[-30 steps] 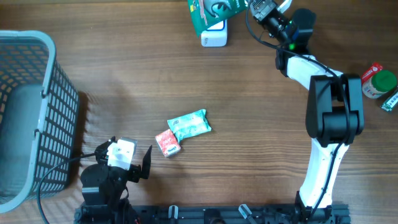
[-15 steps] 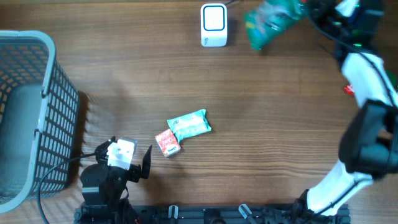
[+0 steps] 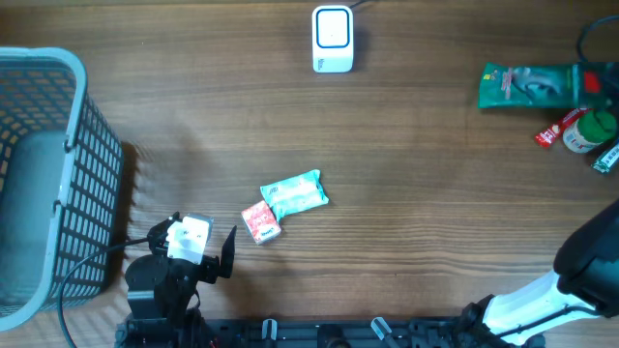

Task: Scan the item barcode
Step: 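Reach the right gripper to the light-blue wipes packet and grasp it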

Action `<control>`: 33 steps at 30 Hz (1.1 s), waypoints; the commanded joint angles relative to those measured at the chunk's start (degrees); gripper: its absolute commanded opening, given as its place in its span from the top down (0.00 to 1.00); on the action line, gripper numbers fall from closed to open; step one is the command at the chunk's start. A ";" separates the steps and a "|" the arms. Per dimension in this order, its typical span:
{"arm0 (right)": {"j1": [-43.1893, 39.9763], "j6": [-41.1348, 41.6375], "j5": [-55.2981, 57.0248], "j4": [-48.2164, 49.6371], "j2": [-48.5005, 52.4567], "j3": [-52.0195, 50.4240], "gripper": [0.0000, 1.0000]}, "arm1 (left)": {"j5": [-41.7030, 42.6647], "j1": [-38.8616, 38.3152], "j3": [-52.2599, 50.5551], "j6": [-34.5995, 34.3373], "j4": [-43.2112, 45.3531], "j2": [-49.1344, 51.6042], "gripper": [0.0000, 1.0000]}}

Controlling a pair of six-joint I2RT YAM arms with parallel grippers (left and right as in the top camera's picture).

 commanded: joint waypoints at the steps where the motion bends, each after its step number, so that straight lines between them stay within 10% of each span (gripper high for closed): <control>1: -0.52 2.73 -8.68 -0.04 -9.70 0.13 0.27 | -0.09 0.26 -0.15 0.48 0.13 -0.42 0.00; 9: 5.70 23.28 -45.53 -16.98 -24.96 0.11 0.00 | -0.09 0.26 -0.15 0.48 0.11 -0.42 0.00; 15: 32.15 14.03 -32.79 -37.24 -23.87 -2.32 0.00 | -0.11 0.26 -0.15 0.48 0.13 -0.42 0.00; 23: 62.23 32.30 -23.69 -20.00 -11.91 -21.84 0.00 | -0.11 0.26 -0.15 0.48 0.11 -0.42 0.00; 31: 69.55 42.73 -22.69 -2.10 3.69 -24.44 0.01 | -0.11 0.26 -0.15 0.48 0.13 -0.42 0.00; 32: 69.55 43.78 -22.56 -1.09 5.29 -24.44 0.17 | -0.11 0.26 -0.15 0.48 0.11 -0.42 0.00; 33: 69.55 44.48 -22.47 -1.51 6.80 -24.44 0.65 | -0.11 0.26 -0.15 0.48 0.13 -0.42 0.00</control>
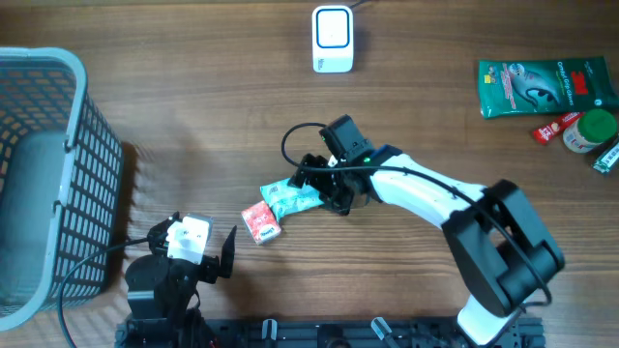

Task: Scan the item barcode
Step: 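Reach the right gripper to the light-blue wipes packet and grasp it, then lift the wipes packet with the right gripper up to the scanner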

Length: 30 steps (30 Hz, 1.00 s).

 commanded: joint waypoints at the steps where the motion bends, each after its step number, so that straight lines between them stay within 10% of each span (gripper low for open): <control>1: 0.15 2.80 3.15 -0.68 5.51 -0.20 0.89 | -0.11 0.26 -0.15 0.48 0.11 -0.39 0.00; 6: -1.07 -5.18 14.71 -2.21 0.92 -0.09 0.96 | -0.11 0.26 -0.15 0.48 0.11 -0.39 0.00; 16: -3.72 -39.30 10.78 -16.26 -54.55 -0.11 0.96 | -0.09 0.26 -0.15 0.48 0.11 -0.39 0.00; 30: -3.72 -22.23 2.14 -24.92 -64.02 -0.11 0.96 | -0.11 0.26 -0.15 0.50 0.13 -0.39 0.00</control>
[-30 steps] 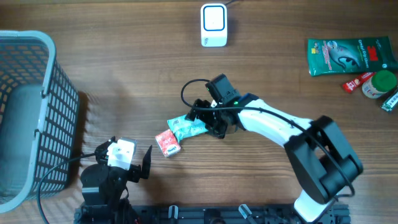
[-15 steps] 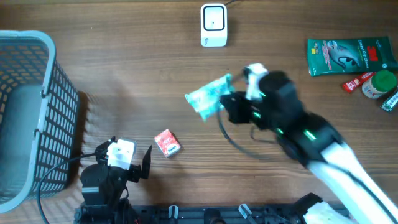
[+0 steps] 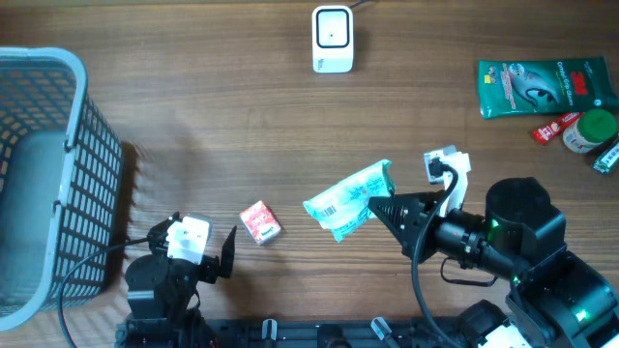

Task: Scan the item barcode
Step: 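Lift the wipes packet with the right gripper up to the scanner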

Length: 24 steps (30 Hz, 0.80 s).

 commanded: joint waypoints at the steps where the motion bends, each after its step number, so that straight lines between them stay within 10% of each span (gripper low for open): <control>1: 0.13 6.14 -0.66 0.07 -0.11 0.55 0.96 | -0.09 0.26 -0.15 0.48 0.13 -0.42 0.00; 21: 0.13 11.87 10.82 -3.43 1.20 0.52 0.96 | -0.11 0.26 -0.15 0.48 0.13 -0.42 0.00; 24: 0.13 -7.45 26.69 4.22 6.75 -0.90 0.96 | -0.11 0.26 -0.15 0.48 0.11 -0.42 0.00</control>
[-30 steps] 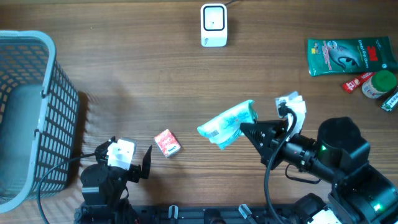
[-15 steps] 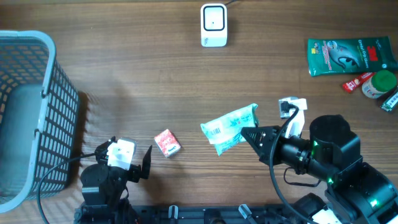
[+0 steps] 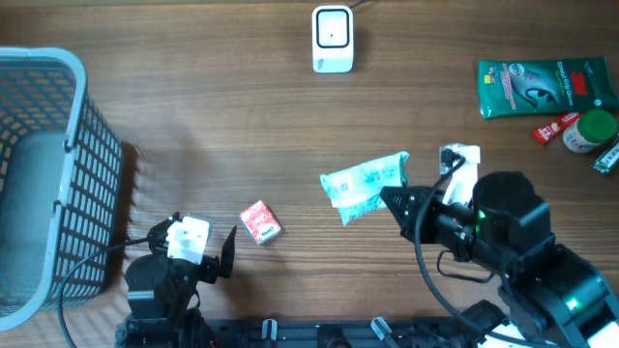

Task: Scan the item barcode
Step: 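Lift the wipes packet with the right gripper up to the scanner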

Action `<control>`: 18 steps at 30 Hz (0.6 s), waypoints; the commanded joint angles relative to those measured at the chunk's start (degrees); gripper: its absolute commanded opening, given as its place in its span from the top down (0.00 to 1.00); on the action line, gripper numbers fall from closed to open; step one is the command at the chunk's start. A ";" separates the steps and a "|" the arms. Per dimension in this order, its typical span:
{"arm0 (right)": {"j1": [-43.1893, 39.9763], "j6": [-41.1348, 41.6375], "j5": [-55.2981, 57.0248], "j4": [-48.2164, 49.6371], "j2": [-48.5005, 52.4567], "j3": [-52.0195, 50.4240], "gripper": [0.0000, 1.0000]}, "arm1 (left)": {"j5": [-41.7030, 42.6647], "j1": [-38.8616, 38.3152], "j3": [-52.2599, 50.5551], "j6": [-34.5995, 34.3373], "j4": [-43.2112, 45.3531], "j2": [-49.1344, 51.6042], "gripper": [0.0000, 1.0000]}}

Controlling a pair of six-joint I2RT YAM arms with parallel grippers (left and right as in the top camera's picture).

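A light teal packet [image 3: 363,186] hangs in the air over the middle of the table, its right edge pinched by my right gripper [image 3: 395,200], which is shut on it. The right arm [image 3: 503,237] rises high toward the overhead camera at the lower right. The white barcode scanner [image 3: 332,39] stands at the table's far edge, straight beyond the packet. A small red box [image 3: 260,221] lies on the wood to the packet's lower left. My left gripper [image 3: 224,253] rests at the near left edge; its jaws are too dark to read.
A grey wire basket [image 3: 58,174] fills the left side. At the far right lie a green packet [image 3: 532,87], a red sachet [image 3: 553,129], a green-lidded jar [image 3: 592,128] and a dark item [image 3: 606,157] at the frame's edge.
The right gripper has carried the teal packet a little to the right and farther from the near edge. The packet now sits flatter. The left arm has not moved.
First the teal packet lay beside the red box with the right arm withdrawn at the lower right. Then the right gripper reached the packet on the table. After that the packet was held up in the air, and now it hangs slightly farther right.
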 commanded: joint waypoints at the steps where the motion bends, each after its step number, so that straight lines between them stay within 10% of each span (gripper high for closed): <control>1: 0.11 -22.86 17.86 11.65 7.23 -1.55 0.95 | -0.09 0.26 -0.15 0.48 0.11 -0.42 0.00; 11: -0.52 -102.92 43.36 101.15 60.67 -1.68 0.96 | -0.11 0.26 -0.15 0.48 0.11 -0.42 0.00; 13: -2.14 -111.40 43.50 118.27 71.12 0.37 0.96 | -0.11 0.26 -0.15 0.48 0.11 -0.42 0.00; 18: -3.72 -105.90 39.71 118.71 80.54 6.73 0.96 | -0.09 0.26 -0.15 0.48 0.11 -0.42 0.00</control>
